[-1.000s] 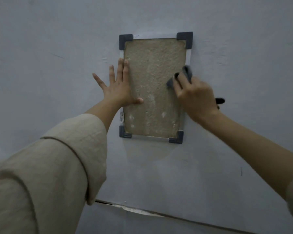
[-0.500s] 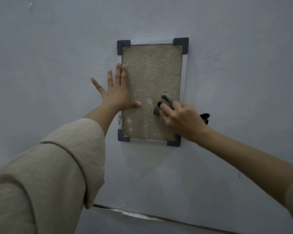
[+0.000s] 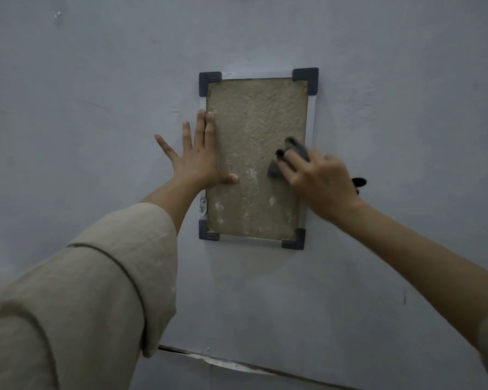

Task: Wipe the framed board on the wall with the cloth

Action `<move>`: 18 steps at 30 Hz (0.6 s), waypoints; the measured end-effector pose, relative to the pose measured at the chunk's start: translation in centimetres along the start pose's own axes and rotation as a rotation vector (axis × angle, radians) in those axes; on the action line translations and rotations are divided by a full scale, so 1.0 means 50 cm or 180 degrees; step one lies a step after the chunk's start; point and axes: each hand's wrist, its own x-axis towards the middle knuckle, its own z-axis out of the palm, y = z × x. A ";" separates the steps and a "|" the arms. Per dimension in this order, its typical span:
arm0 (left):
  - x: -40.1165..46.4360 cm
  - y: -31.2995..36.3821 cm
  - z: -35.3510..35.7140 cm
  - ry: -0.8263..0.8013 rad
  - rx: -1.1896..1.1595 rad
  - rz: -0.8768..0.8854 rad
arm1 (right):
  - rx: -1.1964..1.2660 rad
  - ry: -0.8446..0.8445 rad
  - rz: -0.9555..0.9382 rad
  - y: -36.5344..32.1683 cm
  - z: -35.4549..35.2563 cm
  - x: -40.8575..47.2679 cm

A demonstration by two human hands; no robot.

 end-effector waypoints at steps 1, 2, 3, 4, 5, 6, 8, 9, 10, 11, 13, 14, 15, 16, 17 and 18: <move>-0.001 0.001 -0.001 -0.0009 0.0008 0.0001 | -0.0061 0.0013 0.0210 0.023 0.000 0.011; -0.001 0.002 -0.002 -0.0011 0.0003 0.0002 | -0.0099 0.0006 0.0414 0.037 -0.003 0.018; -0.001 0.002 -0.002 -0.0011 -0.0008 0.0001 | -0.0127 0.0014 0.0501 0.036 -0.006 0.017; -0.001 0.002 -0.002 -0.0011 -0.0013 0.0001 | -0.0144 0.0072 0.0434 0.025 -0.007 0.009; 0.000 0.002 -0.002 -0.0009 -0.0011 0.0000 | -0.0127 0.0080 0.0271 0.006 -0.007 -0.007; 0.001 0.002 -0.002 -0.0006 -0.0006 0.0002 | -0.0078 0.0035 0.0060 -0.016 -0.009 -0.028; 0.000 0.002 0.000 0.0002 0.0001 0.0009 | 0.0055 -0.0093 -0.0337 -0.043 -0.014 -0.062; 0.000 0.001 0.001 0.0010 -0.0004 0.0007 | 0.0081 -0.0143 -0.0396 -0.039 -0.013 -0.067; 0.001 0.001 0.002 0.0010 -0.0002 0.0005 | 0.0066 -0.0159 -0.0349 -0.024 -0.011 -0.061; 0.001 0.001 0.002 0.0004 0.0007 -0.0001 | 0.0033 -0.0152 -0.0218 -0.004 -0.009 -0.049; 0.001 0.001 0.000 -0.0010 0.0019 -0.0013 | -0.0104 -0.0127 0.0134 0.031 -0.007 -0.022; -0.001 0.001 -0.001 -0.0018 0.0012 -0.0017 | -0.0156 -0.0124 0.0301 0.040 -0.007 -0.014; -0.001 0.001 -0.002 -0.0019 0.0005 -0.0015 | -0.0201 -0.0099 0.0386 0.040 -0.007 -0.015; -0.001 0.001 -0.002 -0.0013 0.0008 -0.0011 | -0.0229 -0.0025 0.0332 0.033 -0.005 -0.025; -0.001 0.003 -0.003 -0.0007 0.0021 -0.0010 | -0.0221 -0.0018 0.0195 0.019 -0.005 -0.041; -0.001 0.004 -0.004 -0.0004 0.0032 -0.0011 | -0.0168 -0.0067 0.0003 0.002 -0.007 -0.061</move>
